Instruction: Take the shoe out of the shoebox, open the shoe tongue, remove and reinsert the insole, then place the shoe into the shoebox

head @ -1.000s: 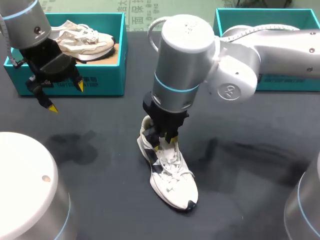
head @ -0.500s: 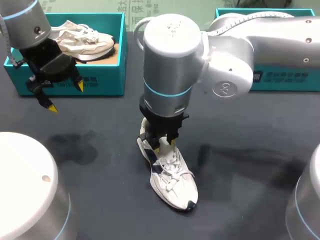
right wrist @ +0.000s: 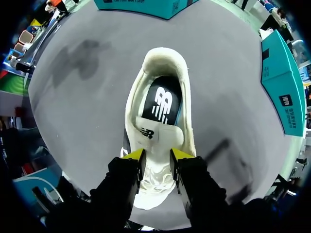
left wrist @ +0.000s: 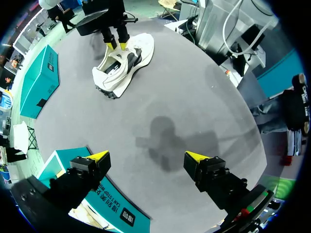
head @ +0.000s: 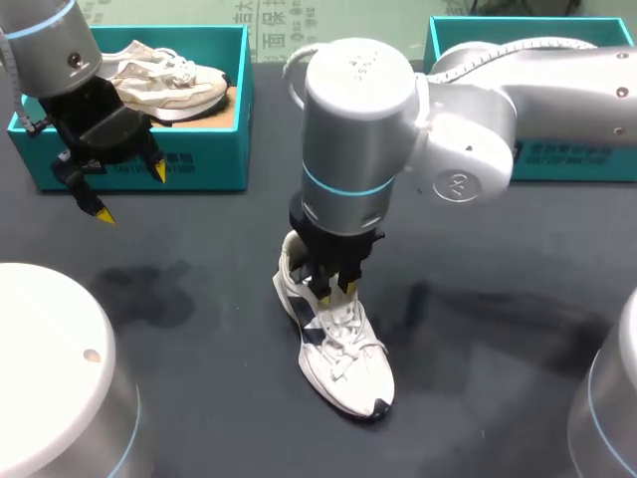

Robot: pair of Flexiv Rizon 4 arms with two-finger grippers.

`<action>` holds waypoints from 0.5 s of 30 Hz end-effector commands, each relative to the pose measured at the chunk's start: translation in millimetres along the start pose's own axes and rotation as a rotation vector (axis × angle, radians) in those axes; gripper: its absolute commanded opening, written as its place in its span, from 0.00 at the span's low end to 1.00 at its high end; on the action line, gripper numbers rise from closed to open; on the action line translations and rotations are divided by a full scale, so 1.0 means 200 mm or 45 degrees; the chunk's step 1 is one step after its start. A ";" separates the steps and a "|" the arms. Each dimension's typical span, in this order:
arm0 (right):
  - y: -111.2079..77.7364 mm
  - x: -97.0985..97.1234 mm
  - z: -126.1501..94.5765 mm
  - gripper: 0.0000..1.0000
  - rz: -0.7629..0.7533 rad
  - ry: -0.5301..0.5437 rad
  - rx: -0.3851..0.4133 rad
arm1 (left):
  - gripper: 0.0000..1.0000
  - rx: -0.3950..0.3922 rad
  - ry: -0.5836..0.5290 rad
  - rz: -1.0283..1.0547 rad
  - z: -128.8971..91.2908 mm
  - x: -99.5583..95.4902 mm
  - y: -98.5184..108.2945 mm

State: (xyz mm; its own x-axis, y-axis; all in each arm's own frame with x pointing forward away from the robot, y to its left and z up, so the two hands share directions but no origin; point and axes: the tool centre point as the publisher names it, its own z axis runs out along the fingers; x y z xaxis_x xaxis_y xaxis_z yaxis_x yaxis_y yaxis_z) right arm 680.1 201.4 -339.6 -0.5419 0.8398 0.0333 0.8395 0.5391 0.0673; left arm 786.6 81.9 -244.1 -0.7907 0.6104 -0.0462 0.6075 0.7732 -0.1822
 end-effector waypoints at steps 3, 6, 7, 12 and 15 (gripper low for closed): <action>0.02 -0.06 0.06 0.33 -0.025 0.028 0.003 | 1.00 -0.004 -0.002 0.001 0.00 0.01 0.00; 0.02 -0.06 0.01 0.33 -0.060 0.012 -0.011 | 1.00 -0.004 -0.002 0.001 0.00 0.01 0.00; 0.01 -0.06 -0.02 0.33 -0.075 0.002 -0.022 | 1.00 -0.004 -0.002 0.001 0.00 0.01 0.00; -0.05 -0.06 -0.18 0.34 -0.172 -0.048 -0.054 | 1.00 -0.004 -0.002 0.001 0.00 0.01 0.00; -0.08 -0.08 -0.26 0.35 -0.277 -0.069 -0.067 | 1.00 -0.004 -0.002 0.001 0.00 0.01 0.00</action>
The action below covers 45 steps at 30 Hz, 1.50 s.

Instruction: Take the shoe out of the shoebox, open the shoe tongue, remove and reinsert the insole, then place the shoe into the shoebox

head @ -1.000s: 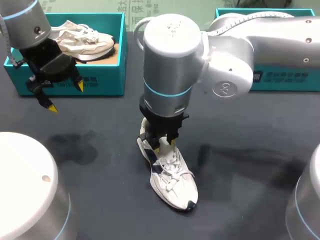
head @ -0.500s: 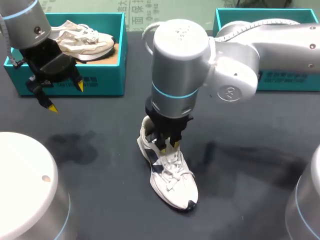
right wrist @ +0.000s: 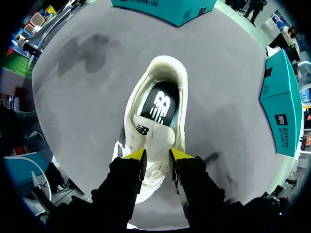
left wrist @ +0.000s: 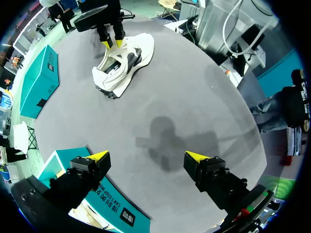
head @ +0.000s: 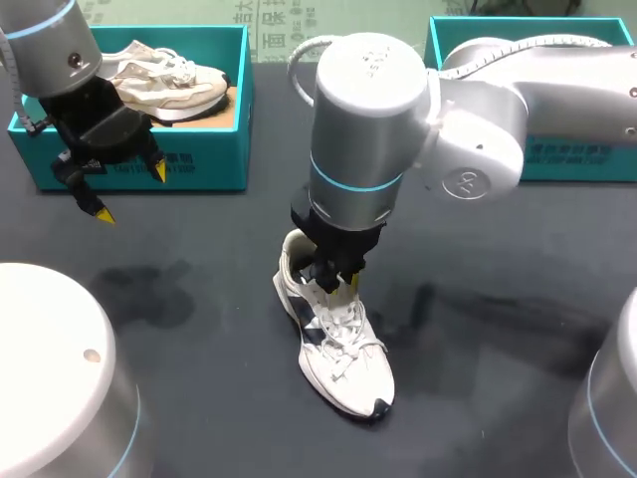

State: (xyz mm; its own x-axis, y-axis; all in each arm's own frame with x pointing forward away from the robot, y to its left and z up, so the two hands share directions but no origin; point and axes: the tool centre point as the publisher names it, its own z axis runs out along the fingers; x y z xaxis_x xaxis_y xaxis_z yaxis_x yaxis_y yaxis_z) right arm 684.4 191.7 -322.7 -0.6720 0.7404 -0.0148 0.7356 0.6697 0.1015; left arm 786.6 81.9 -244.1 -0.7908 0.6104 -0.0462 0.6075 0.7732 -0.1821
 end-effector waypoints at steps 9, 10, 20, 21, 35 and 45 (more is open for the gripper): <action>-0.09 -0.12 -0.27 0.42 -0.534 0.026 -0.021 | 1.00 -0.004 -0.002 0.001 0.00 0.01 0.00; -0.08 -0.13 -0.27 0.44 -0.599 0.044 -0.022 | 1.00 -0.004 -0.002 0.001 0.00 0.01 0.00; 0.01 -0.18 -0.30 1.00 -0.992 0.121 0.010 | 1.00 -0.004 -0.002 0.001 0.00 0.01 0.00; 0.01 -0.18 -0.30 1.00 -0.992 0.121 0.010 | 1.00 -0.004 -0.002 0.001 0.00 0.01 0.00; 0.24 -0.14 -0.26 1.00 -1.245 0.043 -0.020 | 1.00 -0.004 -0.002 0.001 0.00 0.01 0.00; 0.44 -0.08 -0.20 1.00 -1.401 0.007 -0.035 | 1.00 -0.004 -0.002 0.001 0.00 0.01 0.00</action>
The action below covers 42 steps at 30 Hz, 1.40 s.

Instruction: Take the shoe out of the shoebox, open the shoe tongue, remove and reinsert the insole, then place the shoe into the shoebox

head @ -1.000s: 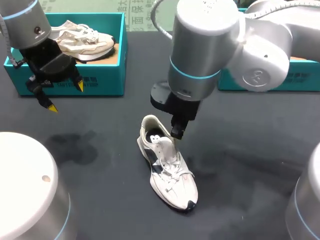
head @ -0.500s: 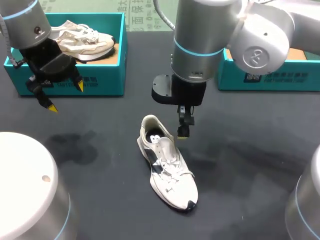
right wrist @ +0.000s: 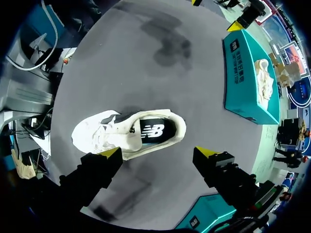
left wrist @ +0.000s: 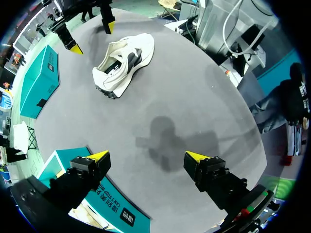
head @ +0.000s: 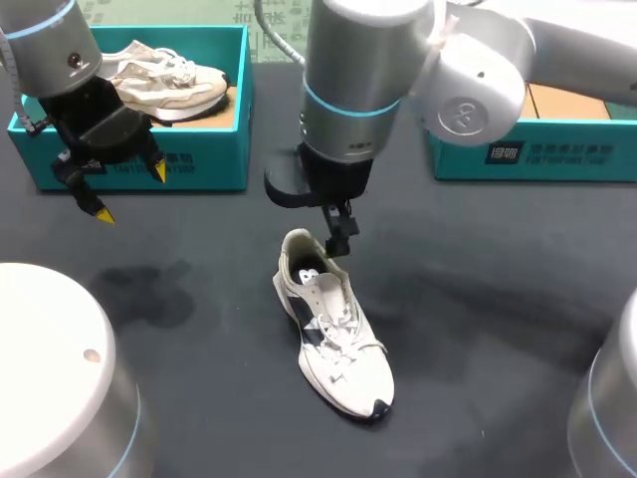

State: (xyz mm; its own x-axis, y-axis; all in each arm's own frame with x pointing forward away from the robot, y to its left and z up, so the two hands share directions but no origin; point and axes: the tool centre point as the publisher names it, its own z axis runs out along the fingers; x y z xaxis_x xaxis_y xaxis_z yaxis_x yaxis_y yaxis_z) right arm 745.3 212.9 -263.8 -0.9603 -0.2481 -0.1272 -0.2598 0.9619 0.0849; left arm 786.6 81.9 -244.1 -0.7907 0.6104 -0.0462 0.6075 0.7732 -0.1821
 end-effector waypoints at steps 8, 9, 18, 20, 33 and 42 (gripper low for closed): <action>0.17 -0.16 0.17 1.00 -0.074 -0.011 0.084 | 1.00 -0.004 -0.001 0.001 0.00 0.01 0.00; 0.17 -0.17 0.18 1.00 -0.087 -0.016 0.082 | 1.00 -0.004 -0.001 0.001 0.00 0.01 0.00; 0.16 -0.22 0.30 1.00 -0.106 -0.051 0.106 | 1.00 -0.004 -0.001 0.001 0.00 0.01 0.00; 0.16 -0.23 0.33 1.00 -0.103 -0.056 0.119 | 1.00 -0.004 -0.001 0.001 0.00 0.01 0.00; 0.09 -0.26 0.46 1.00 -0.085 -0.045 0.165 | 1.00 -0.004 -0.001 0.001 0.00 0.01 0.00; 0.06 -0.28 0.54 1.00 -0.069 -0.021 0.170 | 1.00 -0.004 -0.001 0.001 0.00 0.01 0.00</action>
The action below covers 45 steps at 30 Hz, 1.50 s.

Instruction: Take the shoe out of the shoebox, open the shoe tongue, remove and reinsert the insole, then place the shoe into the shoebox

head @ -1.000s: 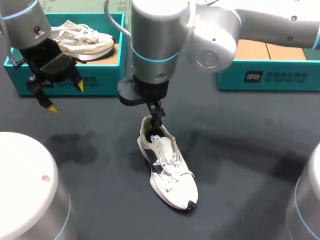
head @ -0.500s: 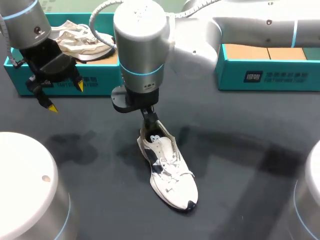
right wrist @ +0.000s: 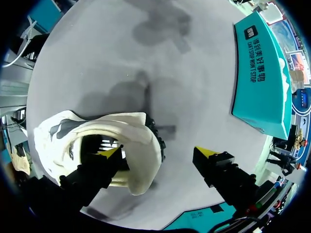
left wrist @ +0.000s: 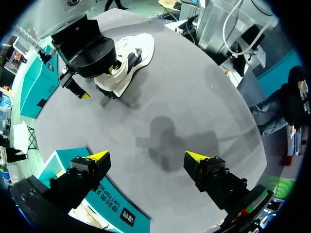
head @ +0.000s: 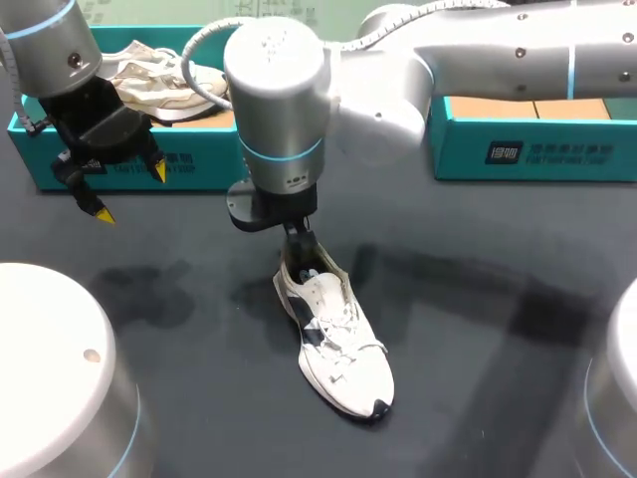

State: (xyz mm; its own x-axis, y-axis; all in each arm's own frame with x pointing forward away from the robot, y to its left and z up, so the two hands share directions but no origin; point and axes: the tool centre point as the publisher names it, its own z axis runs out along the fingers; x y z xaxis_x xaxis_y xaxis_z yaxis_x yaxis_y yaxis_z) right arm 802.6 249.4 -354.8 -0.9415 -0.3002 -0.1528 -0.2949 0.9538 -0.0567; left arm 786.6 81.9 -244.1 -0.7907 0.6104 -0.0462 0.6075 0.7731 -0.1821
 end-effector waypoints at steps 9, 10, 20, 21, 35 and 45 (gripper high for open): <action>-0.01 -0.04 0.13 0.91 0.006 0.067 -0.012 | 1.00 -0.004 -0.002 0.001 0.00 0.01 0.00; -0.02 -0.03 0.14 0.85 0.007 0.071 -0.013 | 1.00 -0.004 -0.002 0.001 0.00 0.01 0.00; -0.03 0.00 0.19 0.42 0.018 0.109 -0.020 | 1.00 -0.004 -0.002 0.001 0.00 0.01 0.00; -0.03 0.01 0.19 0.40 0.021 0.113 -0.021 | 1.00 -0.004 -0.002 0.001 0.00 0.01 0.00; -0.08 0.05 0.08 0.00 0.097 0.083 -0.019 | 1.00 -0.004 -0.002 0.001 0.00 0.01 0.00; -0.33 0.00 -0.22 0.00 0.200 0.059 0.039 | 1.00 -0.004 -0.002 0.001 0.00 0.01 0.00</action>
State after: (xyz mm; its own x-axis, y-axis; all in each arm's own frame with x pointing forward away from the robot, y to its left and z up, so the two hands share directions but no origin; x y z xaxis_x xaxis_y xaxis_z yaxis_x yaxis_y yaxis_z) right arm 815.9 208.0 -342.8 -0.9817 -0.1552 -0.1105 -0.1472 0.9861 -0.0772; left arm 786.6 81.9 -244.1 -0.7907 0.6104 -0.0462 0.6075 0.7732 -0.1821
